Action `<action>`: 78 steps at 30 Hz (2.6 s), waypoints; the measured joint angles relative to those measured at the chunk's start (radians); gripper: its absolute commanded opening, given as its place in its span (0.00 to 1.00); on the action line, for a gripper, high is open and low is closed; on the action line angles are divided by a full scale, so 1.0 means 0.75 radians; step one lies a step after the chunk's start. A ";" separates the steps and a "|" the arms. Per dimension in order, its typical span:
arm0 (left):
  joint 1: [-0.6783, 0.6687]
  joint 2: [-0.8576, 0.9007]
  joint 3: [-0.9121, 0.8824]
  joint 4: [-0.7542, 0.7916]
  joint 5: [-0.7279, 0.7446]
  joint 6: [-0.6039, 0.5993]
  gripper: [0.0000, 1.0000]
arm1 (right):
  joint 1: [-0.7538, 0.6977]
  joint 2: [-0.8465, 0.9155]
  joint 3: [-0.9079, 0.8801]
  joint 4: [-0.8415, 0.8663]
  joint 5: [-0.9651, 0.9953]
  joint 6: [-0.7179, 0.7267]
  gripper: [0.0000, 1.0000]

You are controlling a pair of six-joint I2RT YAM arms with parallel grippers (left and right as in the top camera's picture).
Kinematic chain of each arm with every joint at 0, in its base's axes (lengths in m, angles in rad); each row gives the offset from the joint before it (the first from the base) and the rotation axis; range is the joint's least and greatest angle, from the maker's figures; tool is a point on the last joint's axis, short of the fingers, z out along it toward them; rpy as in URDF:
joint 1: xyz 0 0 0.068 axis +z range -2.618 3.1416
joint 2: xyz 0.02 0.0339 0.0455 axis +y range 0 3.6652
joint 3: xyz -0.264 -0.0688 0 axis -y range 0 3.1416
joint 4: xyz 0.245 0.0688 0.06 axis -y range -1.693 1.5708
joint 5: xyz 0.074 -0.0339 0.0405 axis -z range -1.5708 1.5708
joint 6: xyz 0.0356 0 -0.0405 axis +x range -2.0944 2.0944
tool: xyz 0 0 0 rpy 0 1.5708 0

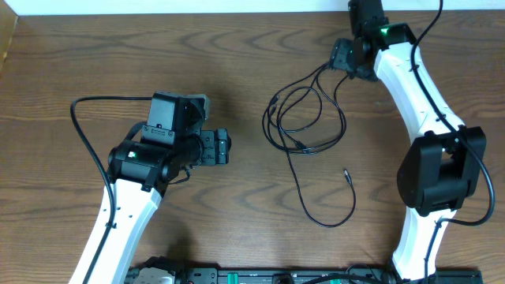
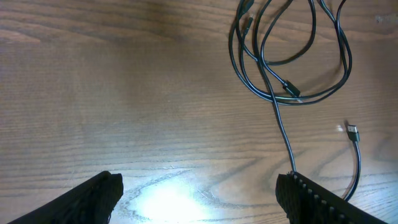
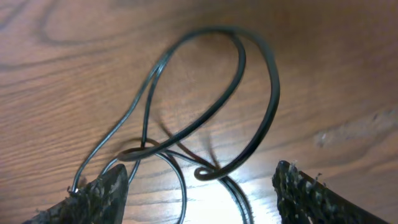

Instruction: Untangle cables

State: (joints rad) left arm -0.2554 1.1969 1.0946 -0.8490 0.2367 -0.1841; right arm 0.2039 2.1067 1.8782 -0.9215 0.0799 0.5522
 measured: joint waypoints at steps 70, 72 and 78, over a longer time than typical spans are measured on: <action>0.000 0.000 0.000 0.005 -0.001 -0.001 0.85 | 0.136 -1.158 -0.071 0.604 -0.603 -0.456 0.01; -0.001 0.000 0.000 0.005 0.000 -0.001 0.85 | 0.135 -1.199 -0.064 0.601 -0.528 -0.476 0.01; 0.000 0.000 0.000 0.005 0.000 -0.001 0.85 | 0.098 -1.244 -0.061 0.537 -0.190 -0.524 0.01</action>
State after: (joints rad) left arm -0.2554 1.1969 1.0946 -0.8452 0.2367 -0.1844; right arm 0.2775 1.1736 1.8328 -0.5186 -0.0628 0.1593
